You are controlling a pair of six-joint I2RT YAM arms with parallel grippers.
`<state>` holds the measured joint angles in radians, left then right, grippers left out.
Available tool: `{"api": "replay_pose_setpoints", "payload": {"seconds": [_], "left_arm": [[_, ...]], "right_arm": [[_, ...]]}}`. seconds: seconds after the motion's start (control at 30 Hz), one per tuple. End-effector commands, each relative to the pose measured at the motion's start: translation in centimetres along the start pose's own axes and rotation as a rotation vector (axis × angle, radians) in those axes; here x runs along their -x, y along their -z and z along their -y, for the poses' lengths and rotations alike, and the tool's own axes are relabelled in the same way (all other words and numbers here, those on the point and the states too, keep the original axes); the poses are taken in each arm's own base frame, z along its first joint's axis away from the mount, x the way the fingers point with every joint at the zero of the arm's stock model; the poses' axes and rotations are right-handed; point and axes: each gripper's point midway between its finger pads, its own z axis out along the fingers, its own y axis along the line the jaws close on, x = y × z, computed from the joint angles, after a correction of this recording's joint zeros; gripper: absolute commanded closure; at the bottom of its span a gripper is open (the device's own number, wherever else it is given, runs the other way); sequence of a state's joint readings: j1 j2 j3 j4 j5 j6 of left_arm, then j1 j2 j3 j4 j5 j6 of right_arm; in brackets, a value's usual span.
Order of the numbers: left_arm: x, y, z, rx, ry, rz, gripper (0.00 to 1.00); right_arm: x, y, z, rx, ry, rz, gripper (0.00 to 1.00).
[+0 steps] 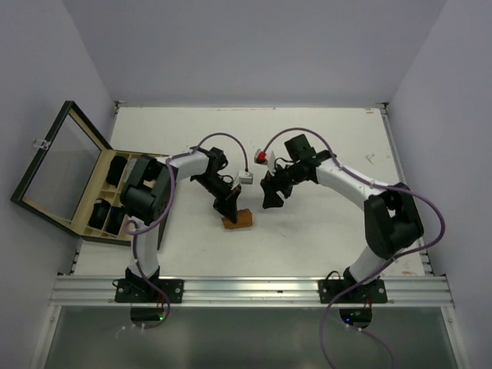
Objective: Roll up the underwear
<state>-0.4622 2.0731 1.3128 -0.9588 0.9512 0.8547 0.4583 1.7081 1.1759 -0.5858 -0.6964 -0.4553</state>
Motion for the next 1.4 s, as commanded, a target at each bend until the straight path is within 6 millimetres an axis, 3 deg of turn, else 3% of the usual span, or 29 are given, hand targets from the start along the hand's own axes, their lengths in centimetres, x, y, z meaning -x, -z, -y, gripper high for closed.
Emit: {"api": "replay_pose_setpoints", "payload": {"seconds": [0.0, 0.07, 0.17, 0.4, 0.63, 0.73, 0.83, 0.87, 0.97, 1.0, 1.1, 1.17, 1.27, 1.37], "left_arm": [[-10.6, -1.0, -5.1, 0.114, 0.089, -0.393, 1.00], [-10.6, -1.0, -5.4, 0.113, 0.094, -0.392, 1.00], [-10.3, -0.8, -5.9, 0.116, 0.099, -0.391, 1.00], [-10.3, -0.8, -6.1, 0.116, 0.109, -0.393, 1.00], [-10.4, -0.8, -6.0, 0.115, 0.113, -0.392, 1.00], [-10.4, -0.9, -6.0, 0.114, 0.114, -0.385, 1.00], [-10.2, -0.9, -6.0, 0.114, 0.119, -0.377, 1.00], [-10.0, -0.8, -6.2, 0.120, 0.124, -0.369, 1.00], [-8.9, -0.4, -6.2, 0.138, 0.131, -0.323, 0.98], [-8.2, -0.1, -6.2, 0.140, 0.126, -0.277, 0.97], [-5.2, 2.3, -6.8, 0.234, 0.108, -0.146, 0.83], [-2.2, 4.8, -6.9, 0.327, 0.053, -0.036, 0.67], [1.1, 10.7, -6.5, 0.490, -0.013, 0.143, 0.56], [3.1, 16.2, -5.1, 0.645, -0.091, 0.273, 0.48]], "right_arm": [[3.2, -0.4, -2.5, -0.033, 0.281, 0.071, 0.27], [3.3, -1.6, -4.4, -0.026, 0.405, 0.050, 0.25], [2.9, -3.5, -5.5, -0.026, 0.514, 0.029, 0.23], [2.5, -7.0, -5.1, -0.093, 0.675, 0.011, 0.22], [1.6, -9.0, -5.0, -0.091, 0.717, 0.005, 0.20], [0.6, -9.7, -5.0, -0.065, 0.727, -0.012, 0.32], [-0.7, -10.5, -5.3, -0.014, 0.723, -0.039, 0.62], [-1.0, -10.7, -5.4, -0.005, 0.720, -0.045, 0.80], [-2.5, -11.4, -5.6, 0.050, 0.696, -0.076, 1.00], [-2.8, -11.6, -5.7, 0.064, 0.688, -0.088, 1.00], [-4.3, -12.3, -6.0, 0.125, 0.636, -0.142, 1.00], [-5.2, -12.7, -6.3, 0.166, 0.587, -0.175, 1.00], [-5.7, -13.1, -6.4, 0.203, 0.511, -0.209, 1.00], [-5.5, -13.3, -6.5, 0.232, 0.425, -0.226, 1.00]]}}
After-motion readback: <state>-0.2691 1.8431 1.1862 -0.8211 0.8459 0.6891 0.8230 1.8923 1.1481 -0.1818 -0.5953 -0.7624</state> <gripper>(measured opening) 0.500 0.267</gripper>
